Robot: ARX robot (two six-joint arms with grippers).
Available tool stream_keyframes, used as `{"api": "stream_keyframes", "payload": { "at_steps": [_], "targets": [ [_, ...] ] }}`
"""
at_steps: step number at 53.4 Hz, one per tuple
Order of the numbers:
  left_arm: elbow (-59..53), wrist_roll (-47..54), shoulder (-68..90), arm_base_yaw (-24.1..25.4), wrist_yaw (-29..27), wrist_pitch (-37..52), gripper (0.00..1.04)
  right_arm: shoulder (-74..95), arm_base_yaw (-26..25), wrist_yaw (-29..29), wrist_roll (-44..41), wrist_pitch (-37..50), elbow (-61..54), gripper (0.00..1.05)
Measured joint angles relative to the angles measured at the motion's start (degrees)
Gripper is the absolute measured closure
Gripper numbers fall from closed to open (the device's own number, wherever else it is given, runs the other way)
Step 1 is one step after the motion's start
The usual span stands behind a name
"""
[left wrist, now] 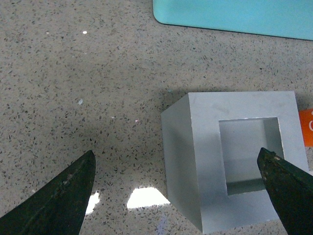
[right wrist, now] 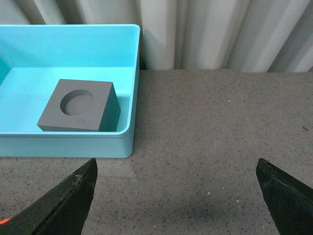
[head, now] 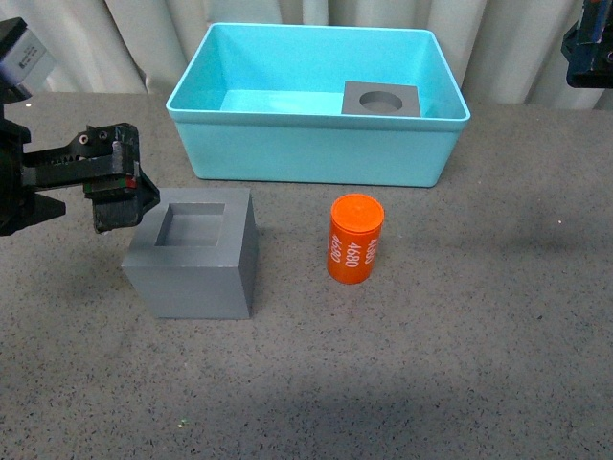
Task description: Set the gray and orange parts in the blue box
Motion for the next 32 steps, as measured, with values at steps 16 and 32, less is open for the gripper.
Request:
{"api": "stream_keyframes", "payload": {
  "at_steps": [16, 32],
  "targets": [
    [2.4, 2.9, 4.9, -0.8, 1.8, -1.6, 0.07, 0.0, 0.0, 0.0, 0.0, 0.0, 0.0, 0.10],
    [6.4, 3.0, 9.7, -0.9, 0.9, -2.6, 0.39, 0.0, 0.0, 0.0, 0.0, 0.0, 0.0, 0.10]
  ]
}}
